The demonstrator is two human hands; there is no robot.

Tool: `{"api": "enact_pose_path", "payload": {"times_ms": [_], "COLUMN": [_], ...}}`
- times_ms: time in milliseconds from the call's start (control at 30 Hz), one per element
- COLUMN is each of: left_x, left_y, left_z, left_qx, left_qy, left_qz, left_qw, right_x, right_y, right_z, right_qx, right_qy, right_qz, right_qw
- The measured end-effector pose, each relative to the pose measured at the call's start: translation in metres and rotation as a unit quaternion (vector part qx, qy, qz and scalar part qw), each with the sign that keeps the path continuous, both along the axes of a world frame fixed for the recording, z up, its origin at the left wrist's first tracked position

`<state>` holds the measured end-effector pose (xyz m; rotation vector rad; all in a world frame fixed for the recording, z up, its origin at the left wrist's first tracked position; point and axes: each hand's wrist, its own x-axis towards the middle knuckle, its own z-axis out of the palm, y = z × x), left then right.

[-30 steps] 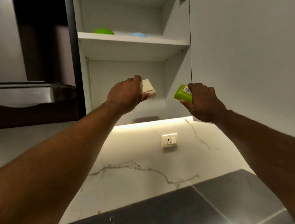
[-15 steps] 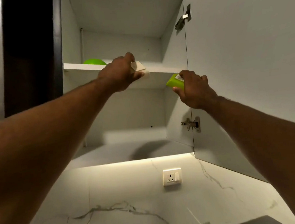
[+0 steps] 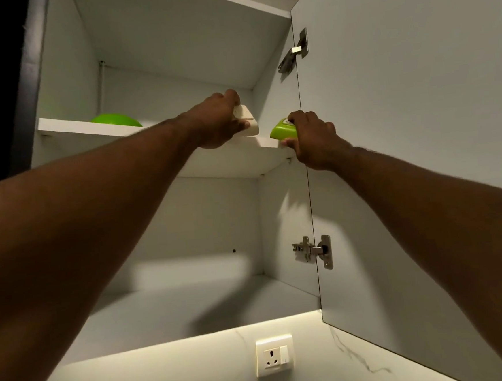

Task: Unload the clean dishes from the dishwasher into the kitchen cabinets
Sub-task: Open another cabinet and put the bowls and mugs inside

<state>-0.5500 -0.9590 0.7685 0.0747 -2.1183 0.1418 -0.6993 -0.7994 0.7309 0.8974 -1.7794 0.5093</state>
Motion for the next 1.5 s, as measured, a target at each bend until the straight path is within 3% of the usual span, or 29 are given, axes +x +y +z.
{"api": "enact_pose_path", "payload": {"times_ms": [467, 933, 1300, 1500], "left_x": [-0.05, -0.062, -0.064, -0.067], "left_y": [-0.011, -0.015, -0.025, -0.028], "left_z": [0.023, 0.034, 0.043, 0.049], "left_qx": [0.001, 0.007, 0.032, 0.046], "left_qy": [-0.072, -0.126, -0.15, -0.159], "left_qz": [0.069, 0.092, 0.113, 0.15], "left_qw": [0.995, 0.988, 0.982, 0.975], "right_x": [-0.012, -0.026, -0.01, -0.012], "right_y": [-0.02, -0.039, -0.045, -0.04], "right_z": [0.034, 0.061, 0.084, 0.084], "right_qx": [0.033, 0.126, 0.253, 0.254], "right_qy": [-0.021, -0.007, -0.059, -0.088], "right_qz": [0.008, -0.091, -0.131, -0.093], "right_qw": [0.999, 0.988, 0.957, 0.959]}}
